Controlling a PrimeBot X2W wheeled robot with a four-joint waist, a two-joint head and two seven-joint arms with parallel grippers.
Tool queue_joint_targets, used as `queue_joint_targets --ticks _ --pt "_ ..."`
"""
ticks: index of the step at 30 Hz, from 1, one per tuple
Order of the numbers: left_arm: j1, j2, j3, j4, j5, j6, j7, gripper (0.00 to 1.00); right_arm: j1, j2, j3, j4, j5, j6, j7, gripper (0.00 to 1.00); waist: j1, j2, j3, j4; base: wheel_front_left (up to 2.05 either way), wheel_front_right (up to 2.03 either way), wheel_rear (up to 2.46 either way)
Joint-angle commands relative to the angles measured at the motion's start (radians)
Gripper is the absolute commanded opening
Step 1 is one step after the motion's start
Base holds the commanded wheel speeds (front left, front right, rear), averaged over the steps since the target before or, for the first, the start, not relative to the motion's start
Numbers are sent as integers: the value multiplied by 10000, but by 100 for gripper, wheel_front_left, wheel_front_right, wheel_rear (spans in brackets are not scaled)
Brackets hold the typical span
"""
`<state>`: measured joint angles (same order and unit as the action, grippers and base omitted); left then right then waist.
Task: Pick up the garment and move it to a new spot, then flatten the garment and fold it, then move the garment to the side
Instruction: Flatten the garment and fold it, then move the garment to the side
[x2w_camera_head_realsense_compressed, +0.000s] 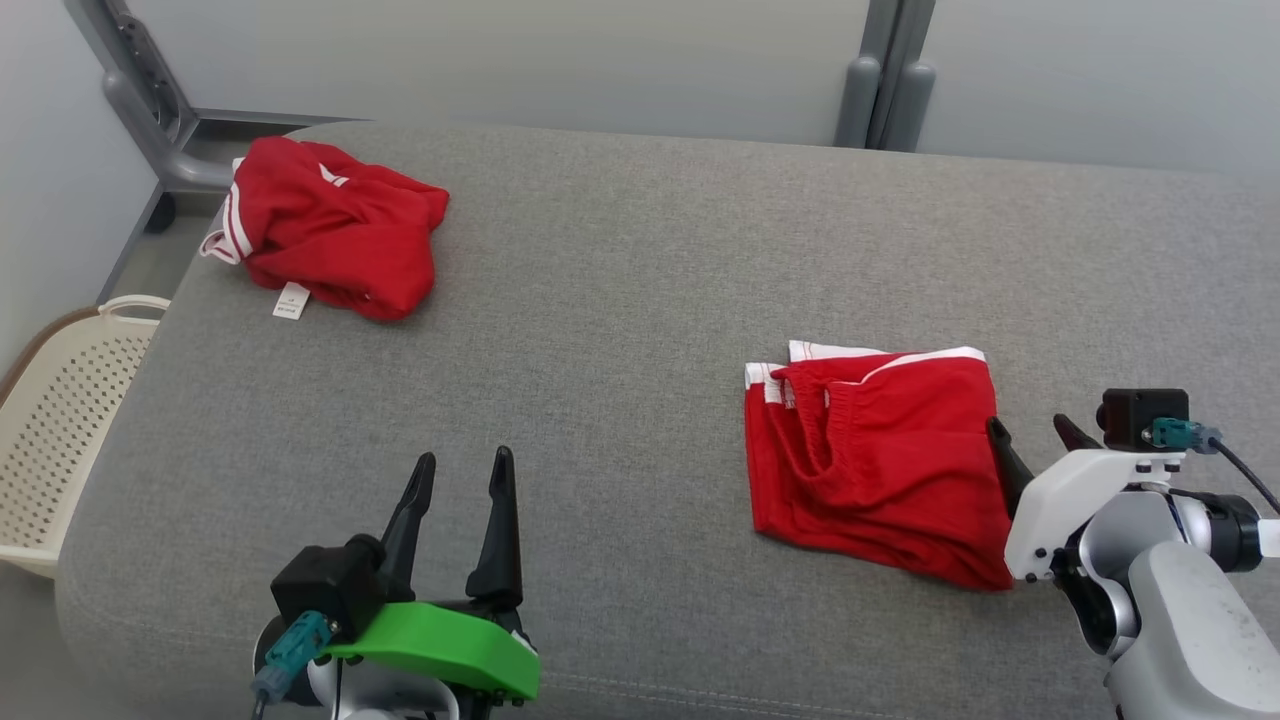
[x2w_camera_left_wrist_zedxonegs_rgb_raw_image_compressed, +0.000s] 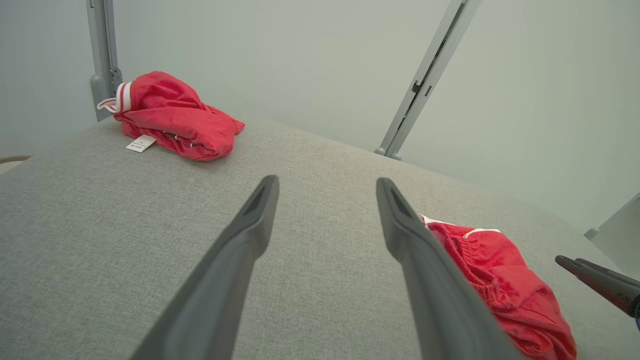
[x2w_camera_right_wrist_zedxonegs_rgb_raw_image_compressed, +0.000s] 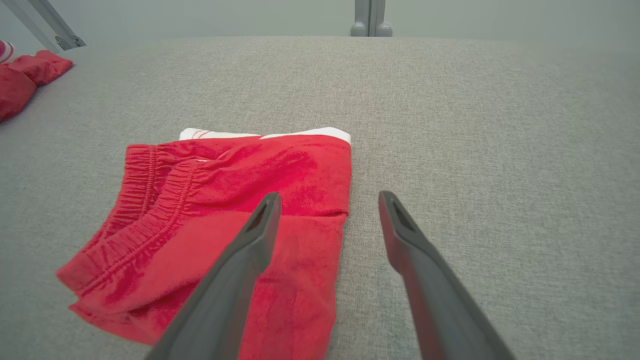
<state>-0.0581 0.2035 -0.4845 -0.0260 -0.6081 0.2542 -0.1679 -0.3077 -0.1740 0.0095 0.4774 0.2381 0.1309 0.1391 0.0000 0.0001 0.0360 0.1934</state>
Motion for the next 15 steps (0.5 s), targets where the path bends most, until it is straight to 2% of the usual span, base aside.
queue_joint_targets --ticks 1,9,15 --pt "-211 86 11 39 94 -3 37 100 106 5 -136 106 51 -4 -27 100 0 -1 140 174 0 0 0" --pt "-469 218 -79 152 277 52 122 100 -318 200 -1012 1076 163 -4 -103 100 0 -1 475 828 0 0 0" --pt "-595 146 -172 253 303 36 56 100 -648 220 -1717 2265 311 -4 -72 100 0 -1 601 1419 0 0 0"
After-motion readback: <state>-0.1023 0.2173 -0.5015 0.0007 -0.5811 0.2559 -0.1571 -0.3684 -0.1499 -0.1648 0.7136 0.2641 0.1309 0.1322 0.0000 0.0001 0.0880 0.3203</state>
